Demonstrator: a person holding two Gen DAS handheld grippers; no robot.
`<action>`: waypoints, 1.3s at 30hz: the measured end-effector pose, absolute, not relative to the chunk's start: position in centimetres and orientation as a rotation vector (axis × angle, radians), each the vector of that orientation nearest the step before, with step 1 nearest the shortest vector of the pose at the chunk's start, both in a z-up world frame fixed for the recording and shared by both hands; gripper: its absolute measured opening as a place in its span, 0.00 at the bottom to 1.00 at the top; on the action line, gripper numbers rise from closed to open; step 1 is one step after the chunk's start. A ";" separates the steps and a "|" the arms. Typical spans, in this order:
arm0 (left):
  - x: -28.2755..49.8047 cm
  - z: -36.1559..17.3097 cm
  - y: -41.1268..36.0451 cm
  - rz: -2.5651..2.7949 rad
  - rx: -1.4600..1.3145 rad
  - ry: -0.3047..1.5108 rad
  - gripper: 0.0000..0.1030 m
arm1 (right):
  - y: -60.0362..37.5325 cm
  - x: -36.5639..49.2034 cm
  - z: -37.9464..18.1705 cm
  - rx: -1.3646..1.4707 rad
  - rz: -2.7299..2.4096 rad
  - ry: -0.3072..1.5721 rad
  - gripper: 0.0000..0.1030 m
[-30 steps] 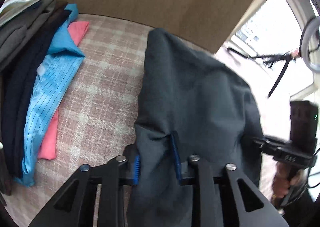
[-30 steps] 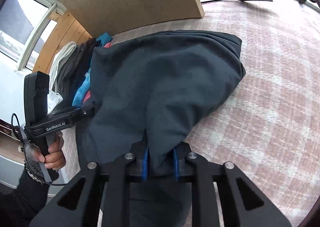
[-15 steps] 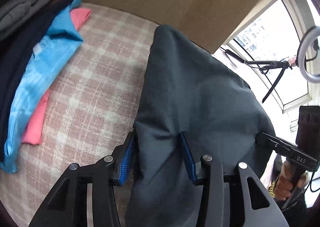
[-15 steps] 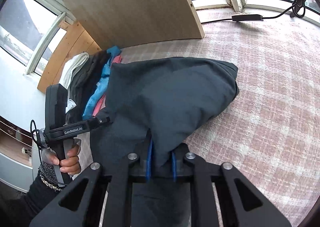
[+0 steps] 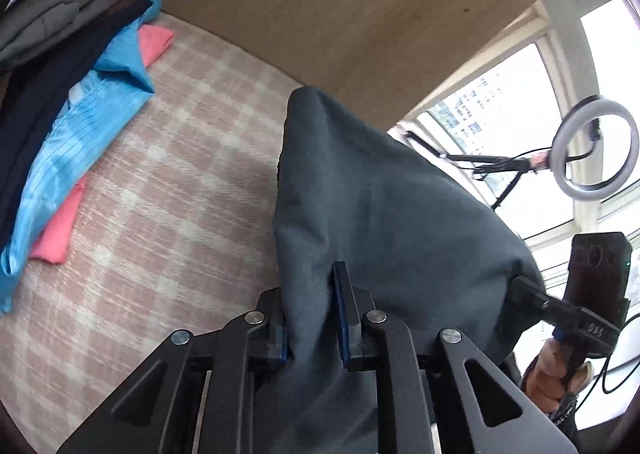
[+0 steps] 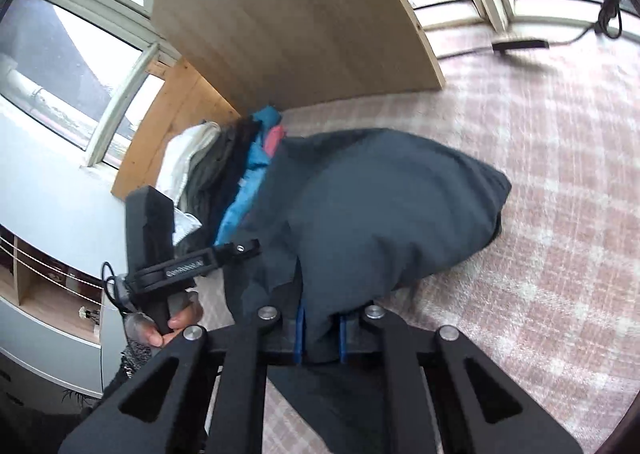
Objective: Fold clothes
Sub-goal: 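Carry the folded trousers onto the clothes pile with both tools and open them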
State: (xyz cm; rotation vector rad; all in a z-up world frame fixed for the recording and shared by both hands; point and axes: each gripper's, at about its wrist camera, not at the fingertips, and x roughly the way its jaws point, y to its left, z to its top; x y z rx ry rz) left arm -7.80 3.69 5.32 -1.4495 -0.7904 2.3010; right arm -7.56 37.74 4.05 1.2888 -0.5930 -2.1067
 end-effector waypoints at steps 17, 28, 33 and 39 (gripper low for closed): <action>-1.4 22.5 -2.3 2.627 -1.144 -0.549 0.15 | 29.5 -3.9 19.5 0.977 -2.157 -0.431 0.11; -2.5 26.7 -17.2 2.780 -1.165 -0.258 0.15 | 13.5 -7.6 19.6 0.903 -2.174 -0.350 0.11; -5.7 26.2 -23.1 2.801 -1.200 -0.206 0.15 | 7.1 -10.3 17.4 0.923 -2.206 -0.338 0.11; -9.8 23.4 -27.4 2.785 -1.240 -0.200 0.15 | 2.6 -13.6 15.4 0.977 -2.249 -0.318 0.11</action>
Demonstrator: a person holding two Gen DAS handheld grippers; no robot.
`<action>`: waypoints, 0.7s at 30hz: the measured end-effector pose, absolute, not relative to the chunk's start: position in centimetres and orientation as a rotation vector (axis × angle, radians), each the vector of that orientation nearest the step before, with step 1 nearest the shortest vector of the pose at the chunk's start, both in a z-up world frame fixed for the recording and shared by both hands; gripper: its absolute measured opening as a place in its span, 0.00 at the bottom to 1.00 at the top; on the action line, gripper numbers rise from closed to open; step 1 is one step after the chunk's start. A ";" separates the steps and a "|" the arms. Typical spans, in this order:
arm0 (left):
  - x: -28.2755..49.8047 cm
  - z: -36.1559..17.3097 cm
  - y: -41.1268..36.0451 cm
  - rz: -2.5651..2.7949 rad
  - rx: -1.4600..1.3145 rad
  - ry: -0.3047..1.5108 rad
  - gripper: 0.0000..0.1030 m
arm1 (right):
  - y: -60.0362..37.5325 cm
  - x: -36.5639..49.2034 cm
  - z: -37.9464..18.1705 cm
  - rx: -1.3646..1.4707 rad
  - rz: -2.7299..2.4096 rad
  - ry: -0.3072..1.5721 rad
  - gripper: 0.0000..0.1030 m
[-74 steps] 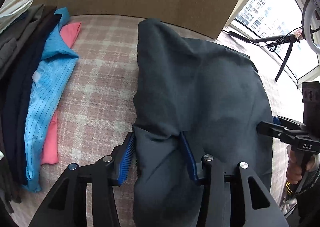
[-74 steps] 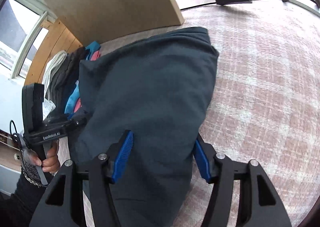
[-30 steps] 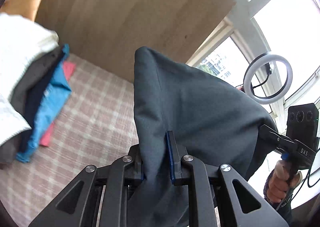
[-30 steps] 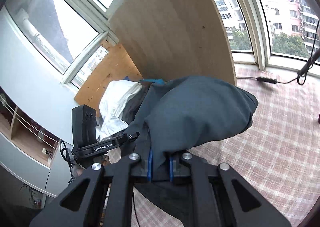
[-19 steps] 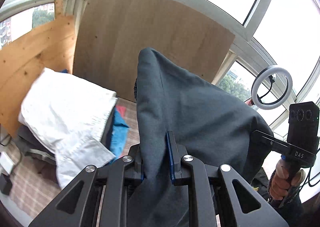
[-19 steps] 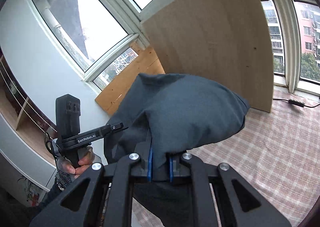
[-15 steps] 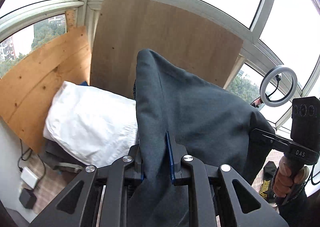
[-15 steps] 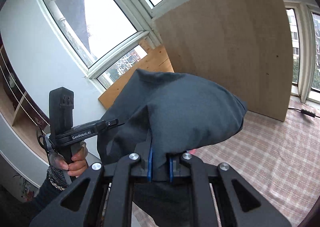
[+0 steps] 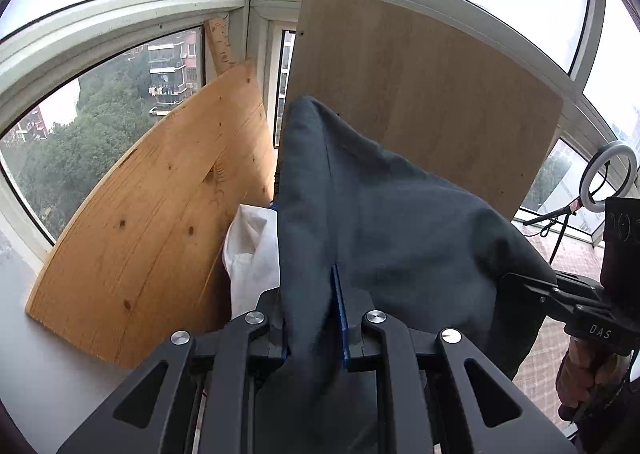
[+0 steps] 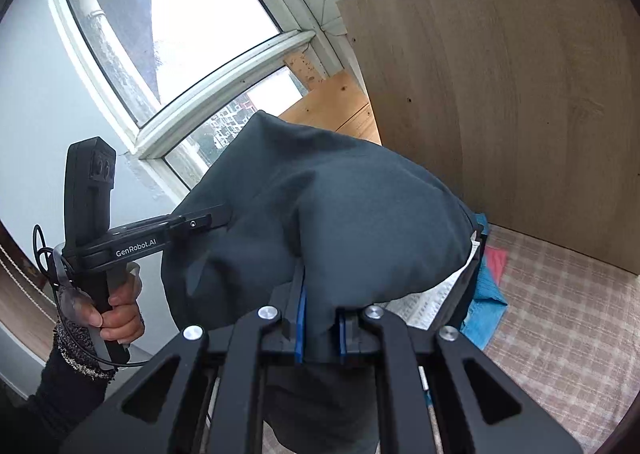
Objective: Fold clothes
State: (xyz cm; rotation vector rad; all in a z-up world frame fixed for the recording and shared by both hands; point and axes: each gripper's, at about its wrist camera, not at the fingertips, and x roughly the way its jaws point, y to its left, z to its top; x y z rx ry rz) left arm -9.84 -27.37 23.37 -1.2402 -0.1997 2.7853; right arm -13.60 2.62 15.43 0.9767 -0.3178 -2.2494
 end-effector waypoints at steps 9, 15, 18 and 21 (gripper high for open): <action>-14.3 17.8 -29.3 2.957 -1.377 0.070 0.19 | -0.7 -17.9 7.4 1.276 -2.190 -0.217 0.27; -12.1 18.6 -26.8 2.885 -1.190 0.069 0.20 | 7.3 -18.4 8.0 1.139 -2.117 -0.612 0.58; -14.0 16.2 -25.3 2.829 -1.260 0.114 0.18 | 8.2 -21.2 7.3 1.179 -2.121 -0.684 0.58; -15.8 14.2 -25.1 2.796 -1.316 0.081 0.17 | 7.1 -24.3 6.1 1.267 -2.114 -0.654 0.58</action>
